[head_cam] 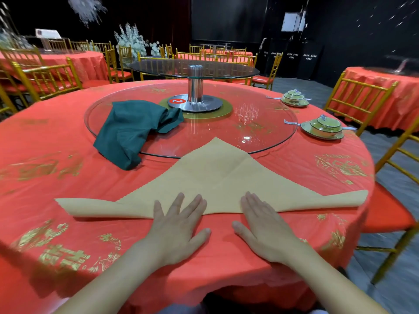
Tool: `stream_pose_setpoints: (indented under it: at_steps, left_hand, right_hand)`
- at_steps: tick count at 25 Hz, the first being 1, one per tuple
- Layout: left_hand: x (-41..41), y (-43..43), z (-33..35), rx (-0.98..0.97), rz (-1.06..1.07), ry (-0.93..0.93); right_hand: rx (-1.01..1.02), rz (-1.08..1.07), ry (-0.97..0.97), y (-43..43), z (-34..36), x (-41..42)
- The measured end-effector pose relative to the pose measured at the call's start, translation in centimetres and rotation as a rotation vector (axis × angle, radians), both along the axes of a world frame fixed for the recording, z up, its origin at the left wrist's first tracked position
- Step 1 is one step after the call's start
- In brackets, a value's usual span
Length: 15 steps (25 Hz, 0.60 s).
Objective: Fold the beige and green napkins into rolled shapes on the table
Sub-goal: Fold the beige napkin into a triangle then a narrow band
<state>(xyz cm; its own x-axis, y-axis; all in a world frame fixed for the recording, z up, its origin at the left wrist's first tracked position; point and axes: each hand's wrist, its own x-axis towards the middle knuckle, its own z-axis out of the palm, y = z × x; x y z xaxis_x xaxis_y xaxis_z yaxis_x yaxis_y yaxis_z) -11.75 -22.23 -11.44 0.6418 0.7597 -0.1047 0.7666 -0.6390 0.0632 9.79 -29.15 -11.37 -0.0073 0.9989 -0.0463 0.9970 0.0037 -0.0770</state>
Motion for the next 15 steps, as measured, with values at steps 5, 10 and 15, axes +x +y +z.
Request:
stream_pose_setpoints:
  at_steps: [5, 10, 15]
  left_hand:
    - [-3.0, 1.2, 0.1, -0.012, 0.04, 0.005]
    - [-4.8, 2.3, 0.1, -0.024, 0.088, -0.018]
    - [-6.6, 3.1, -0.1, -0.006, 0.137, -0.033]
  right_hand:
    - [-0.028, -0.069, -0.029, -1.2, 0.1, 2.2]
    - [-0.064, -0.161, -0.047, -2.4, 0.5, 4.6]
    - [-0.095, -0.265, -0.066, -3.6, 0.6, 7.3]
